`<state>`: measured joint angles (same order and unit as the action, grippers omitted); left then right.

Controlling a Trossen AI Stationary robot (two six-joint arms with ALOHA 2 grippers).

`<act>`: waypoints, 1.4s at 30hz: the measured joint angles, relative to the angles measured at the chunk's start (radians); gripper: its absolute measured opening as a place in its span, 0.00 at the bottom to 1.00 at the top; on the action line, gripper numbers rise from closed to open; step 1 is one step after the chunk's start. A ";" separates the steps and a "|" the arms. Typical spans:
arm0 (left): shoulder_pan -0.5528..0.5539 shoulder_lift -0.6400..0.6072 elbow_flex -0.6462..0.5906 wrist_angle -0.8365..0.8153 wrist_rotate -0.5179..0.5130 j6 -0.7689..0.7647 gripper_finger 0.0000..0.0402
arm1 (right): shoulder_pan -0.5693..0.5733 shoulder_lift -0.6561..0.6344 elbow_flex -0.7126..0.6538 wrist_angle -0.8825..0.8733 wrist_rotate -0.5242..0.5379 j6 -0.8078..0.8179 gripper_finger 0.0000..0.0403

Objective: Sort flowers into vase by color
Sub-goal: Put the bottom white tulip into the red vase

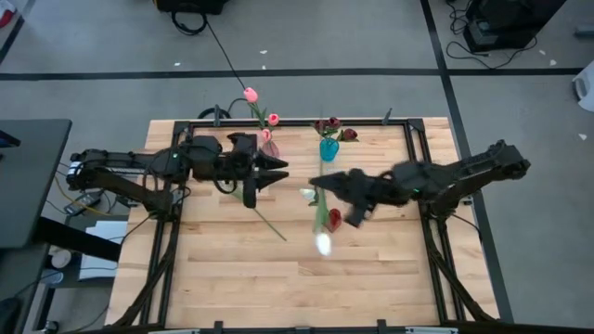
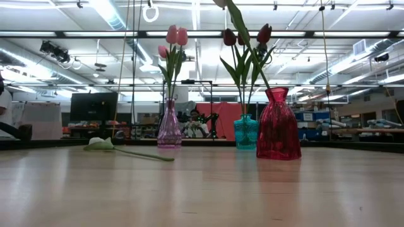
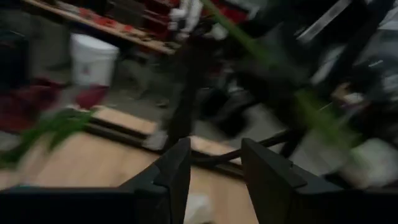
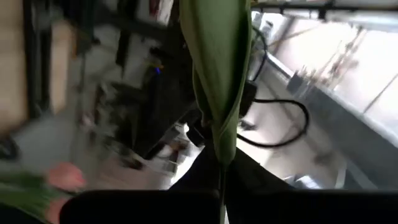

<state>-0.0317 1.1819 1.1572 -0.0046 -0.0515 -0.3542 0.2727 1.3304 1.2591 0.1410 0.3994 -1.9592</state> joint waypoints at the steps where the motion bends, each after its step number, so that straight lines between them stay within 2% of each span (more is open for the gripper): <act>1: -0.006 -0.008 0.000 -0.025 -0.033 0.029 0.37 | 0.026 -0.019 0.000 -0.021 0.024 0.059 0.02; 4: -0.030 -0.027 0.000 -0.115 -0.115 0.114 0.37 | 0.108 -0.077 0.000 -0.057 0.118 0.291 0.02; 8: -0.059 -0.022 0.000 -0.235 -0.164 0.145 0.37 | 0.209 -0.137 0.000 -0.050 0.388 0.738 0.02; 11: -0.082 0.010 0.000 -0.325 -0.165 0.138 0.37 | 0.242 -0.179 0.000 -0.154 0.540 1.112 0.02; 13: -0.106 0.040 -0.001 -0.397 -0.177 0.108 0.37 | 0.242 -0.216 0.001 -0.337 0.510 1.333 0.03; 15: -0.141 0.068 -0.017 -0.417 -0.224 0.093 0.37 | 0.222 -0.245 0.001 -0.510 0.371 1.570 0.02; 17: -0.176 0.083 -0.067 -0.361 -0.261 0.113 0.37 | 0.193 -0.262 -0.007 -0.608 0.218 1.734 0.02; 20: -0.205 0.086 -0.166 -0.245 -0.298 0.134 0.37 | 0.160 -0.296 -0.103 -0.534 0.118 1.803 0.02; 29: -0.211 -0.008 -0.468 0.011 -0.341 0.013 0.37 | 0.066 -0.375 -0.522 -0.002 -0.080 1.849 0.02; 35: -0.213 -0.026 -0.539 0.065 -0.387 -0.024 0.37 | 0.028 -0.377 -0.652 0.204 -0.141 1.886 0.02; 42: -0.216 -0.025 -0.589 0.134 -0.400 -0.064 0.37 | -0.007 -0.368 -0.758 0.340 -0.158 1.907 0.02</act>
<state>-0.2479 1.1568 0.5683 0.1297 -0.4512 -0.4180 0.2660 0.9627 0.5010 0.4813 0.2409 -0.0522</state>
